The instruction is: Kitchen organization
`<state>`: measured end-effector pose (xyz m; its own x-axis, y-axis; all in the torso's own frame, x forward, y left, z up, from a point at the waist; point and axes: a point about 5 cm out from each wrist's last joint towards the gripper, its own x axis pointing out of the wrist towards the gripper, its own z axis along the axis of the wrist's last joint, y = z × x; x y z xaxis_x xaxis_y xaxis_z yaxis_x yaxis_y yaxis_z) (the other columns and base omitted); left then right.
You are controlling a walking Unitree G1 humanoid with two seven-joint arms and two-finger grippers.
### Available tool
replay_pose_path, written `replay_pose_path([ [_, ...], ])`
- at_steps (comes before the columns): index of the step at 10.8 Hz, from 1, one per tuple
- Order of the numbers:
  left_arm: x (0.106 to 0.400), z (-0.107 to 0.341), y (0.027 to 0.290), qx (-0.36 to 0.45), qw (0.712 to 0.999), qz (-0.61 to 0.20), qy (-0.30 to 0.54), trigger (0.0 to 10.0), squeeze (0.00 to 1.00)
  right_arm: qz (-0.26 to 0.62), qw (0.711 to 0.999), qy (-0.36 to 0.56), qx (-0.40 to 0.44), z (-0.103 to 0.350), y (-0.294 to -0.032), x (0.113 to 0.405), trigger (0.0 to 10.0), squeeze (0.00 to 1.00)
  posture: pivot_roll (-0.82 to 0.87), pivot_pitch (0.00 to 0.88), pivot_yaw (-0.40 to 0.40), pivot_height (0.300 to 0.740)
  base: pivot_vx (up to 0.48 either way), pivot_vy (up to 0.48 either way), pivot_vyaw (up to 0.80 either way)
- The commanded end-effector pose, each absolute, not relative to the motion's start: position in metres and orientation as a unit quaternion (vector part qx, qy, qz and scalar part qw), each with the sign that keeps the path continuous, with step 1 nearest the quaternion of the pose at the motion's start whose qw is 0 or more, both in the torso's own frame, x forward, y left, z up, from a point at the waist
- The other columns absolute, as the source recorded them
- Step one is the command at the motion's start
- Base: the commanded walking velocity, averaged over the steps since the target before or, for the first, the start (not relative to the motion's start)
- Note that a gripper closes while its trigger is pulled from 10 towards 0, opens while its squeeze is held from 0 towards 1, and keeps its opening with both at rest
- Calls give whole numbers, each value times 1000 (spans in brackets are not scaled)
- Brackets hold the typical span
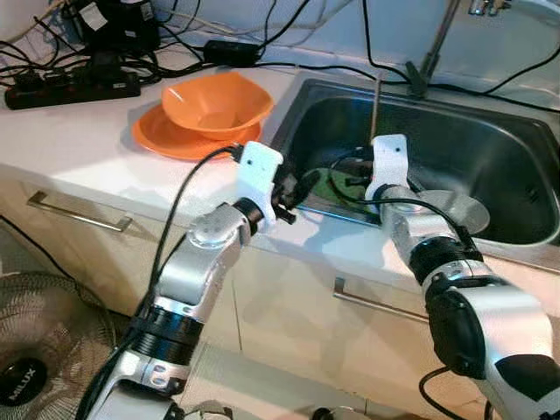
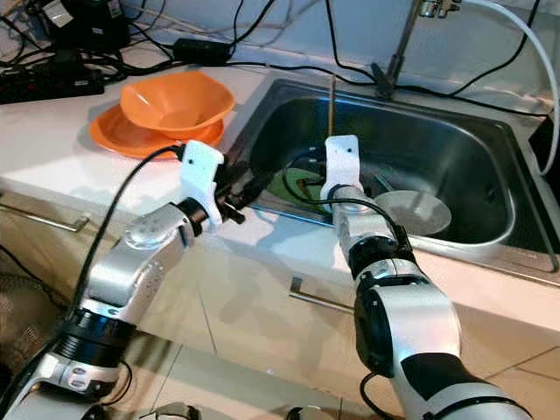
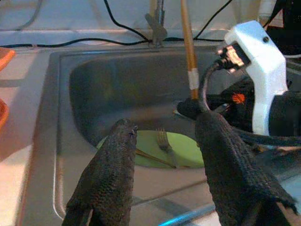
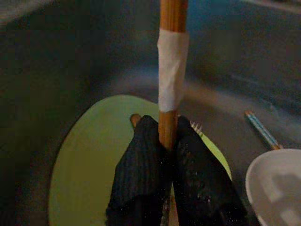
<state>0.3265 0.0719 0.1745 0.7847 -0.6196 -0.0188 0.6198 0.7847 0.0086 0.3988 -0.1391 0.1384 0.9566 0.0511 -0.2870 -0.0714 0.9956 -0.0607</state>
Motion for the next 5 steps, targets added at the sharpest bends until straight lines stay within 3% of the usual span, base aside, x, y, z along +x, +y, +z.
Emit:
replay_pose_path([
  [1, 324, 172, 69, 13, 942, -335, 10, 10000, 0, 31, 989, 143, -29, 143, -139, 401, 10000, 1000, 103, 12, -59, 740, 0, 0, 0],
  [5, 321, 169, 65, 8, 939, -344, 14, 10000, 0, 24, 990, 136, -32, 143, -141, 401, 10000, 1000, 93, 10, -55, 740, 0, 0, 0],
])
